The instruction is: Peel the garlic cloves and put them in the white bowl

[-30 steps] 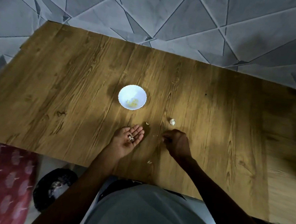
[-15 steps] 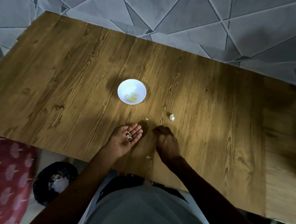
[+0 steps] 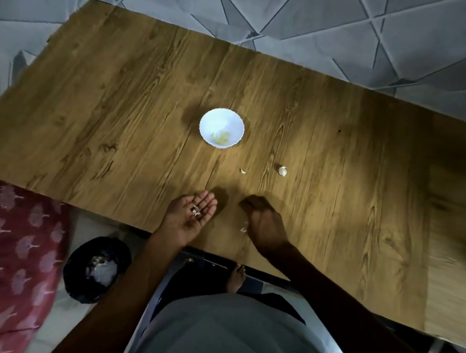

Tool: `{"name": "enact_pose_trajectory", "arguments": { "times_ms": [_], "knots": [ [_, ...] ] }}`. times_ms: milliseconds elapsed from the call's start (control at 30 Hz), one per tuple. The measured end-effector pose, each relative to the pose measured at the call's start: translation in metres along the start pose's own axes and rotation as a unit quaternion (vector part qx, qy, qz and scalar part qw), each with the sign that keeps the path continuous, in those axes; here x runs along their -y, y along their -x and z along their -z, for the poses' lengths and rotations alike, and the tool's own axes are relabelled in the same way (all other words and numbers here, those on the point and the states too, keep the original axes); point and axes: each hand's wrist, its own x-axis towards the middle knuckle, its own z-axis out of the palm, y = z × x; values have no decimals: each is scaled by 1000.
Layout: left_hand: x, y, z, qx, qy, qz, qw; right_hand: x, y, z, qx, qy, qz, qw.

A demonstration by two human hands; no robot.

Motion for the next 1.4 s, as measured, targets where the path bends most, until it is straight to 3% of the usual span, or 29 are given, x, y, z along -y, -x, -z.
{"name": "enact_pose_trajectory", "arguments": {
  "times_ms": [133,267,400,533,733,1067,1167,1300,1400],
  "knots": [
    [-2,4,3,4,-9,6,1000,12,-21,-7,5,29,58,998],
    [-8,8,5,8,-33,18,999,11,17,-10,-10,23,87,996],
    [-13,11,8,4,-63,45,997,13,42,-12,-30,-58,-20,998],
    [-14,12,16,13,-84,66,994,11,46,-10,-125,-119,-165,971],
    [-11,12,28,17,-102,84,991,32,51,-29,-86,-61,-194,975],
    [-11,10,29,27,-108,88,990,23,42,-41,-111,25,-100,988],
    [-11,7,27,24,-105,80,991,14,33,-46,-84,62,-76,992],
    [-6,2,20,15,-111,68,991,32,18,-26,-110,-85,-210,968],
    [1,-2,12,13,-87,62,994,63,5,-2,-151,-214,-205,943]
  ]
}}
